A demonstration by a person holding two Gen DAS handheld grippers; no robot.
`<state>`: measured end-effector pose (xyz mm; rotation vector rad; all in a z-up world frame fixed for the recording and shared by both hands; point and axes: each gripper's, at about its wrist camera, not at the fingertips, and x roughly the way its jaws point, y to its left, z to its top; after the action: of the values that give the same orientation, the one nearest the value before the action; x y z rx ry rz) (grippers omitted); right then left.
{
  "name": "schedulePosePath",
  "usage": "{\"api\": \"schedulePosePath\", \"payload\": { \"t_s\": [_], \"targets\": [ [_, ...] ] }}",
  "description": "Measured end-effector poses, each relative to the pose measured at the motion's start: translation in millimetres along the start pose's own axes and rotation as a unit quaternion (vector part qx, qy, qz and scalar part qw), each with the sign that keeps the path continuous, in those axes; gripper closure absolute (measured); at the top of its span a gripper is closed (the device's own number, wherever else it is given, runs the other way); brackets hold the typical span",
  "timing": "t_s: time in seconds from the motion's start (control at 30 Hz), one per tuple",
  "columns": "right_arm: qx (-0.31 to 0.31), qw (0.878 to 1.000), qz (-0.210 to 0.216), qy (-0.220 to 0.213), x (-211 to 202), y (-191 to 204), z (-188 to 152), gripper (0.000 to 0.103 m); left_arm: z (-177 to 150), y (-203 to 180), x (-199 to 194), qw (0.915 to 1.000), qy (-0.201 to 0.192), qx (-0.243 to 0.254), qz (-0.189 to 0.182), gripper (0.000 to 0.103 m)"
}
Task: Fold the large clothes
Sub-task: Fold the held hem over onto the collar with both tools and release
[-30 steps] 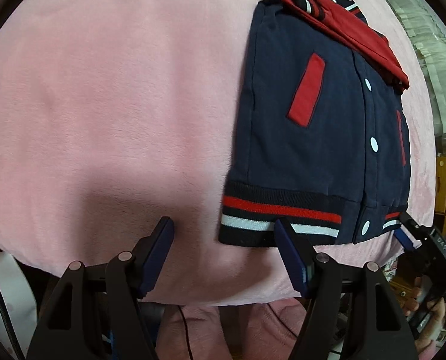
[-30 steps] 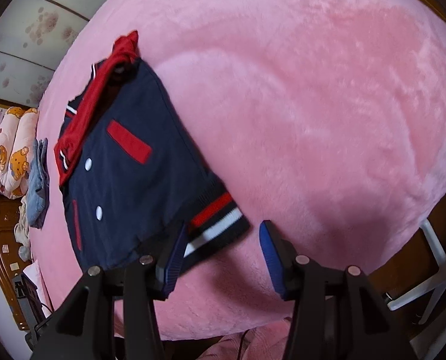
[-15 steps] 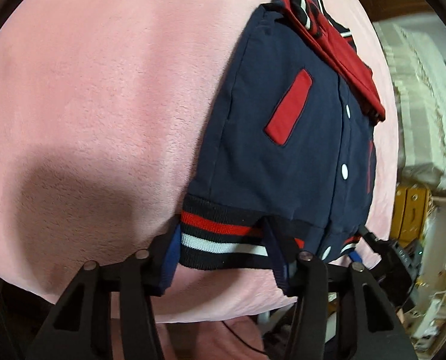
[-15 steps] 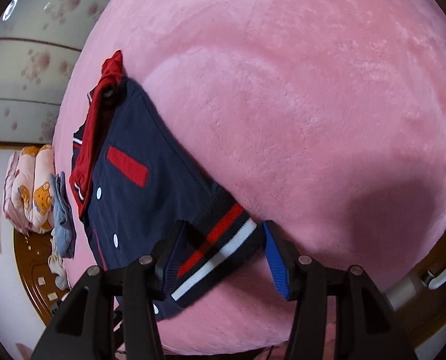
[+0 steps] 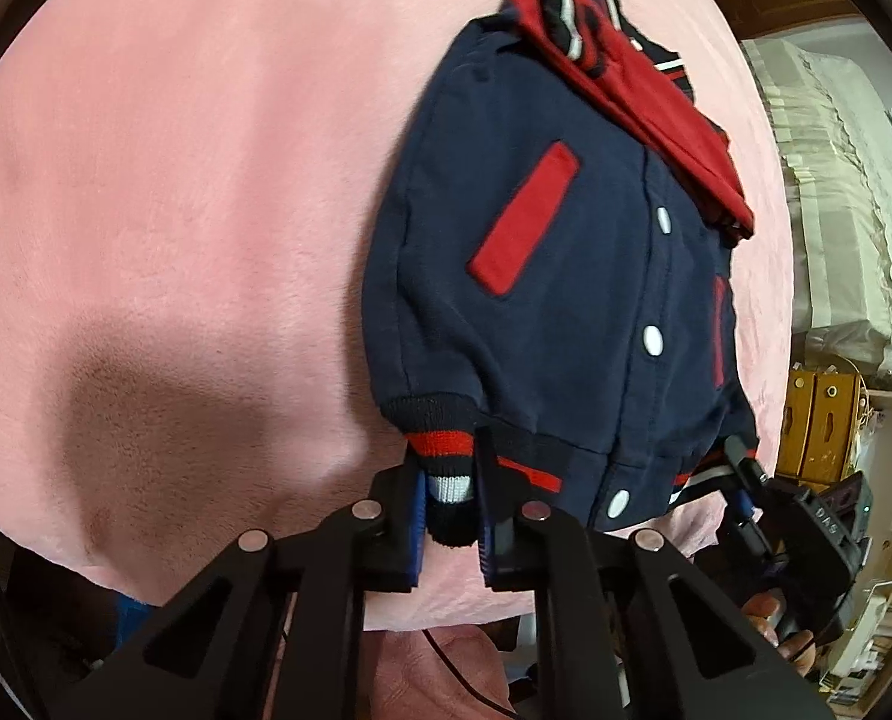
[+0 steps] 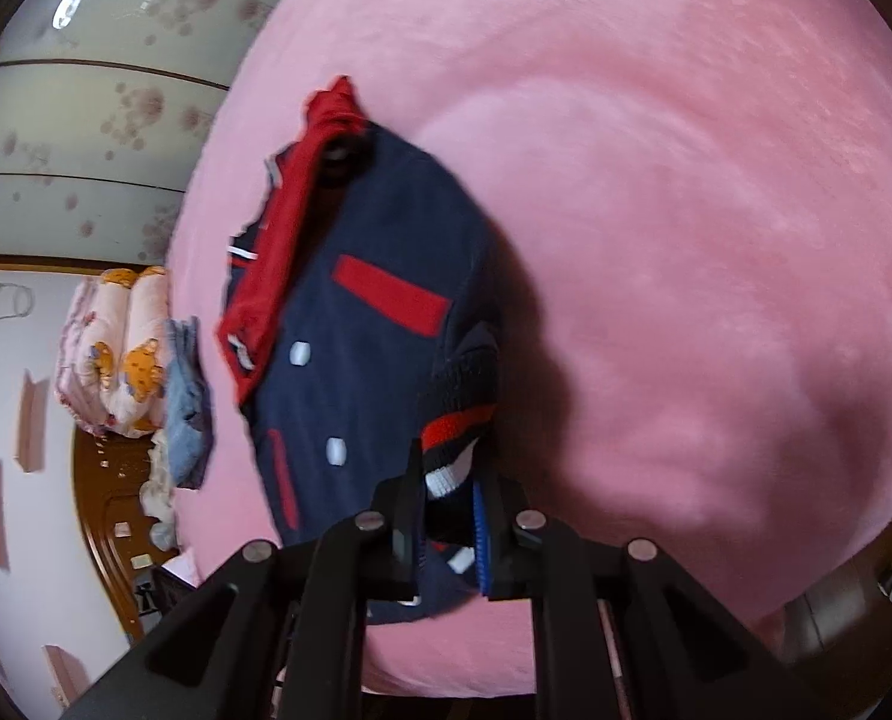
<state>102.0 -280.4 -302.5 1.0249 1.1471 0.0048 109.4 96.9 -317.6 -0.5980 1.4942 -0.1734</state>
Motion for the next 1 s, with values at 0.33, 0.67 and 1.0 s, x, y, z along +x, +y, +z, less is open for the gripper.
{"api": "schedulePosePath", "payload": {
  "t_s": [0.33, 0.67, 1.0],
  "targets": [
    [-0.03, 0.997, 0.074, -0.005, -15, 53, 10, 0.092, 18, -33, -53, 0.9951, -0.048, -0.002, -0.086, 0.093],
    [-0.064, 0.989, 0.12, -0.06, -50, 107, 54, 0.092, 82, -48, -116, 0.9826, -0.129, -0.039, -0.128, 0.093],
    [-0.008, 0.99, 0.137, -0.028, -8, 135, 151, 0.092, 182, -62, -102, 0.9691, -0.177, -0.134, -0.109, 0.093]
  ]
}}
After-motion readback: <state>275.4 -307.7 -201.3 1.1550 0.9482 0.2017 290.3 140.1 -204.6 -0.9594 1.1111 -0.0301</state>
